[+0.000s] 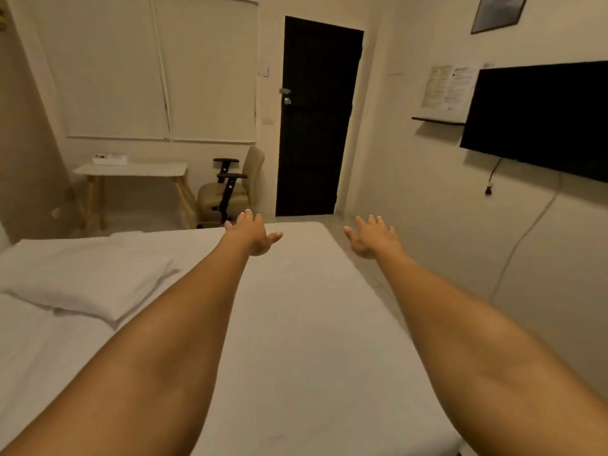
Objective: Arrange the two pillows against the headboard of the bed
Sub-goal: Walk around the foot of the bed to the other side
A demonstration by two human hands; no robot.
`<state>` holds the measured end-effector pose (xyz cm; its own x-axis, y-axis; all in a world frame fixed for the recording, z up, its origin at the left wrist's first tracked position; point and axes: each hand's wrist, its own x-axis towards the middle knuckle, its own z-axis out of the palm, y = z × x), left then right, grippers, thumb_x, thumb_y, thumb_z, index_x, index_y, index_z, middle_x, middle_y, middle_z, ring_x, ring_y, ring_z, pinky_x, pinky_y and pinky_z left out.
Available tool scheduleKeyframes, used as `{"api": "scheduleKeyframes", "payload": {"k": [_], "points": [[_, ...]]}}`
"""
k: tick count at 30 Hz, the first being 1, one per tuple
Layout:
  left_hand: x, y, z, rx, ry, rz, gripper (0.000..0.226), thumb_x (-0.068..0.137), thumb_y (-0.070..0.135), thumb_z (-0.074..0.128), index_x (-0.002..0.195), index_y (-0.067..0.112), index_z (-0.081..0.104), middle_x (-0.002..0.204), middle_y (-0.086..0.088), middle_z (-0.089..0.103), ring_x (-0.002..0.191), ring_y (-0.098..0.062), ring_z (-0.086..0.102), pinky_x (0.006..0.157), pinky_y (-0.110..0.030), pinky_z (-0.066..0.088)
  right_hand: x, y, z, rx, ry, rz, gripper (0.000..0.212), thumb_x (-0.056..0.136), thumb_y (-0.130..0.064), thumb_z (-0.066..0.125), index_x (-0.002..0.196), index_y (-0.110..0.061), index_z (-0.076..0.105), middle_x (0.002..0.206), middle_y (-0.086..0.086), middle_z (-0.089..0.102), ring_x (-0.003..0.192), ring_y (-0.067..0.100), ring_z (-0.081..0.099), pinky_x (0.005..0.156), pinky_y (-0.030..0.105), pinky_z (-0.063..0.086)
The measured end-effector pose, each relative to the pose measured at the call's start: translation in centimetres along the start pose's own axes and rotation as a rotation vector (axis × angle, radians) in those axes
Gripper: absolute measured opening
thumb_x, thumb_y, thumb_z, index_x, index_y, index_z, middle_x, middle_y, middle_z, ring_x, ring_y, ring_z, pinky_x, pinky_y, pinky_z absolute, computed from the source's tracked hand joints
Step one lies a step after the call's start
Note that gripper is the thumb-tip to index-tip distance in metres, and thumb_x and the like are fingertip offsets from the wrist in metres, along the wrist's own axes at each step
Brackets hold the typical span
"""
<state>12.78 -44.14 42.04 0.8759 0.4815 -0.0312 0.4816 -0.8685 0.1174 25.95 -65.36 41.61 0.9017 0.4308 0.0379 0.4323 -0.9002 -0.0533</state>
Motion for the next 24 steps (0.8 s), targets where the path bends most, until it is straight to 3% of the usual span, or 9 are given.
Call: {"api": "scheduleKeyframes", "payload": {"k": [12, 18, 24], "points": [[8.8, 17.7, 0.5, 0.043, 0.03, 0.342, 0.079, 0.096, 0.057, 0.031, 0.155, 0.008, 0.009, 0.163, -0.014, 0.003, 0.151, -0.03, 0.002, 0.121, -0.053, 0.007, 1.4, 16.9, -1.4, 0.029, 0.035, 0.344, 0.067, 0.1, -0.053, 0.021, 0.155, -0.014, 0.021, 0.162, 0.014, 0.017, 0.151, 0.032, 0.01, 0.117, 0.052, 0.018], [12.6, 26.8, 0.5, 0.06, 0.073, 0.457, 0.082, 0.093, 0.063, 0.032, 0.153, 0.009, 0.015, 0.162, -0.014, 0.01, 0.15, -0.03, 0.01, 0.12, -0.056, 0.013, 1.2, 24.1, -2.9, 0.019, 0.066, 0.482, 0.065, 0.101, -0.052, 0.02, 0.155, -0.016, 0.017, 0.162, 0.013, 0.017, 0.15, 0.031, 0.011, 0.118, 0.051, 0.016], [12.7, 35.3, 1.8, 0.093, 0.016, 0.572, 0.083, 0.094, 0.061, 0.03, 0.154, 0.008, 0.009, 0.163, -0.014, 0.003, 0.151, -0.03, 0.005, 0.12, -0.054, 0.01, -0.4, 32.3, -3.3, 0.01, 0.061, 0.587, 0.066, 0.101, -0.053, 0.019, 0.156, -0.017, 0.016, 0.163, 0.012, 0.013, 0.151, 0.03, 0.01, 0.119, 0.05, 0.015]]}}
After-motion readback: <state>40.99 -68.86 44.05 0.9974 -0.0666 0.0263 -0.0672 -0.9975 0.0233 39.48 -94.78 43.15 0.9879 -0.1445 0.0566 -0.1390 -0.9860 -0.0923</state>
